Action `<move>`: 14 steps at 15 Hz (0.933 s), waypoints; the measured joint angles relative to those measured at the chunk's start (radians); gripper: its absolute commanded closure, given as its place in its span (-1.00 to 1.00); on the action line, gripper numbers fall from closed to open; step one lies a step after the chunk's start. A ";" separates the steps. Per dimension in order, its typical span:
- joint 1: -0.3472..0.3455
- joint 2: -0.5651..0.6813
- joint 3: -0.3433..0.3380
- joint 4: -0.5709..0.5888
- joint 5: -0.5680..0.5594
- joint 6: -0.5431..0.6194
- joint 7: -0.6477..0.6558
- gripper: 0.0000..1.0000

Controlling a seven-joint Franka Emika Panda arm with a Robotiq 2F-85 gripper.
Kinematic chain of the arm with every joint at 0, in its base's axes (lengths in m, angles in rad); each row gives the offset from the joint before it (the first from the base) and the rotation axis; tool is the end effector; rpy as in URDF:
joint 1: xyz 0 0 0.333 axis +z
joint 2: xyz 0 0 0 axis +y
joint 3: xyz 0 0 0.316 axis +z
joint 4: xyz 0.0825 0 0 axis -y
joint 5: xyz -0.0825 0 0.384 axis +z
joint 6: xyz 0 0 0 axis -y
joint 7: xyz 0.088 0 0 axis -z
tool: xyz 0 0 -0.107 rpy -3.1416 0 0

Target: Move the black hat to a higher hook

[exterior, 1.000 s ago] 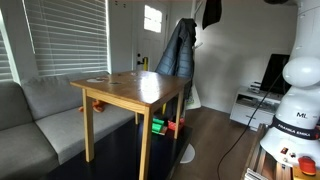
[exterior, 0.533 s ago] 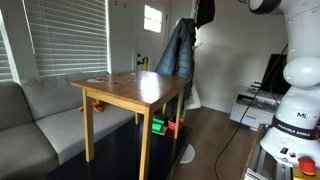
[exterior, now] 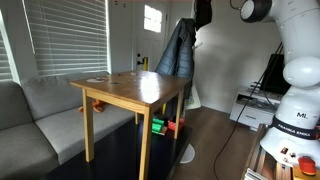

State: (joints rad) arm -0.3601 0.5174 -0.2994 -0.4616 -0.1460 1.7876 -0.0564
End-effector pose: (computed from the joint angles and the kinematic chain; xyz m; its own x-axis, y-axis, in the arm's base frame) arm 0.5476 -0.3147 0.8485 0.6656 -0.2410 0.7063 -0.5916 -0.7473 0.3025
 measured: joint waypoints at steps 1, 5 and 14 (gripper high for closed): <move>0.002 0.009 0.000 0.008 -0.013 -0.017 -0.022 0.96; 0.019 0.024 0.000 0.003 -0.072 -0.048 -0.105 0.96; 0.024 0.030 0.004 0.006 -0.085 -0.070 -0.175 -0.61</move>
State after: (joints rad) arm -0.3359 0.5474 -0.2954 -0.4560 -0.2305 1.7173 -0.2315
